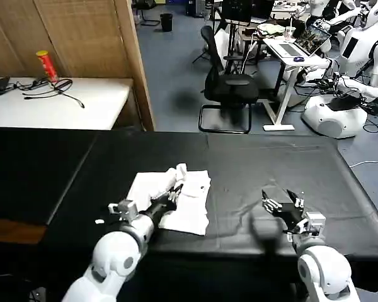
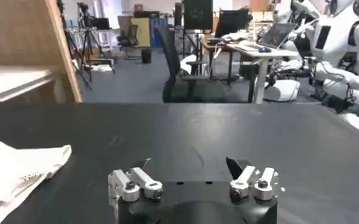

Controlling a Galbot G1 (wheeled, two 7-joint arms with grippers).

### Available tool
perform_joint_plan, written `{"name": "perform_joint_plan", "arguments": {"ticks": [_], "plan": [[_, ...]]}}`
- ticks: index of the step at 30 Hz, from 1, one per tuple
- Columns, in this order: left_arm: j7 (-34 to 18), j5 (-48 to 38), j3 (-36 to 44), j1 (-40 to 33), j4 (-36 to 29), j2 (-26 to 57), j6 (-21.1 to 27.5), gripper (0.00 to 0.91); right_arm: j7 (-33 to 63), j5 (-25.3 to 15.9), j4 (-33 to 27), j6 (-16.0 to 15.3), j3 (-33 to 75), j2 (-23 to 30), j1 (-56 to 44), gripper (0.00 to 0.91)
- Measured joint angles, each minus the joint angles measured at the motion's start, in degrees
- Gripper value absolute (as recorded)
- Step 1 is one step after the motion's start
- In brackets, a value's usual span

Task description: Fold and organize the clothes.

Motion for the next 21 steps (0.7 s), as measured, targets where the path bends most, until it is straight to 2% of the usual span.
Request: {"name": "perform_joint_plan", "arguments": {"ticks": [1,2,3,11,17,21], "plan": [[0.0,0.48,0.08,-0.09,0.44,-0.51,-0.17,0.0,-0.25,0.0,0.0,0.04,-0.18,0.0,0.03,0.878],[0.08,0.82,0.13,-0.14,0.73,-0.89,-0.28,0.497,-0.58,0.02,0.03,0.1,-0.45,-0.01,0.05,0.878],[0.11,1.38,0.22,-0.16,1.06,-1.22,-0.4,0.878,-0.91,0.09,0.05,0.22,-0.71,-0.08,0.07,0.878],[1.85,6.48,1.69,-0.12,4.47,-4.96,-3.26,0.878,-2.66,2.62,-0.14,1.11,-2.97,-1.67,0.47,0.878],[1.06,-0.82,1.57,0.82,3.89,-8.32,-1.92,0.878,-2.89,4.5,-0.69,0.32,-6.4,-3.7,2.42,0.878],[2.95,0.9,-0.22,0.47,1.6,-7.33,-4.2,0.878,-2.9,4.63,-1.64,-0.26,-10.9,-4.22,4.94,0.878]]}}
